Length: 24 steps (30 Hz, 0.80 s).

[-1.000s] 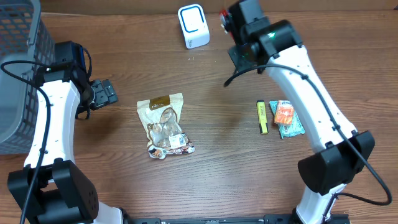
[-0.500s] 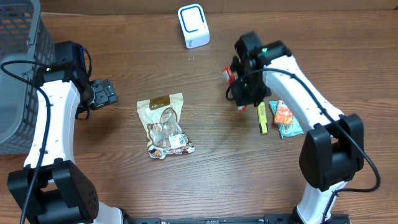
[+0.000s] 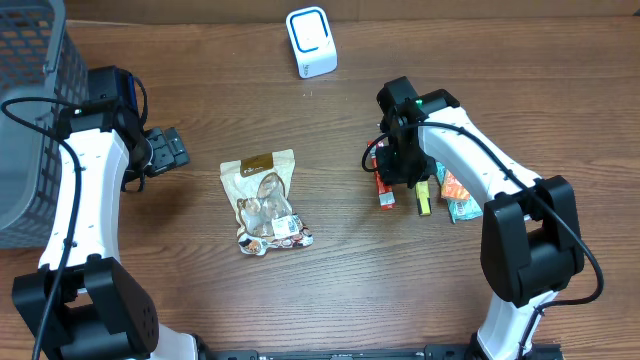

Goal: Scan the item barcode
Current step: 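Carry the red stick snack right and release it beside the highlighter, then move the right gripper left to the clear snack bag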

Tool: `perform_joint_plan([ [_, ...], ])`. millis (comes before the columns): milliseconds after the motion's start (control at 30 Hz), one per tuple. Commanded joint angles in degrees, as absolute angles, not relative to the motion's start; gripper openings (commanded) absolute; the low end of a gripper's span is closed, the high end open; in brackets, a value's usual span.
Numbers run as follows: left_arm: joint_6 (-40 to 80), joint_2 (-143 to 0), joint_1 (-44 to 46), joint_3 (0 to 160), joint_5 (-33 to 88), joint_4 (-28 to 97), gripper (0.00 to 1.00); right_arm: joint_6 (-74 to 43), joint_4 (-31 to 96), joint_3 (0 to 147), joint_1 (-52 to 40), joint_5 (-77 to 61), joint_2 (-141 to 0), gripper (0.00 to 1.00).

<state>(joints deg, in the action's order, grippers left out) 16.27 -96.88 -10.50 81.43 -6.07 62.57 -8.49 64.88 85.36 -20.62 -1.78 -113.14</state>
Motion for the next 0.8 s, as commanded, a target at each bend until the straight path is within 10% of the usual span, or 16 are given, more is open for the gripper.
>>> perform_joint_plan([
  [0, 15.4, -97.3, -10.1, 82.2, -6.1, 62.5, 1.0, -9.2, 62.9, 85.1, -21.1, -13.1, -113.3, 0.37],
  [333, 15.4, -97.3, -10.1, 82.2, -6.2, 62.5, 1.0, -12.3, 42.6, 85.1, -31.3, -20.1, -113.3, 0.5],
  [767, 15.4, -97.3, -10.1, 82.2, -6.2, 62.5, 1.0, -13.5, 22.5, 85.1, -46.3, 11.1, -120.4, 0.76],
])
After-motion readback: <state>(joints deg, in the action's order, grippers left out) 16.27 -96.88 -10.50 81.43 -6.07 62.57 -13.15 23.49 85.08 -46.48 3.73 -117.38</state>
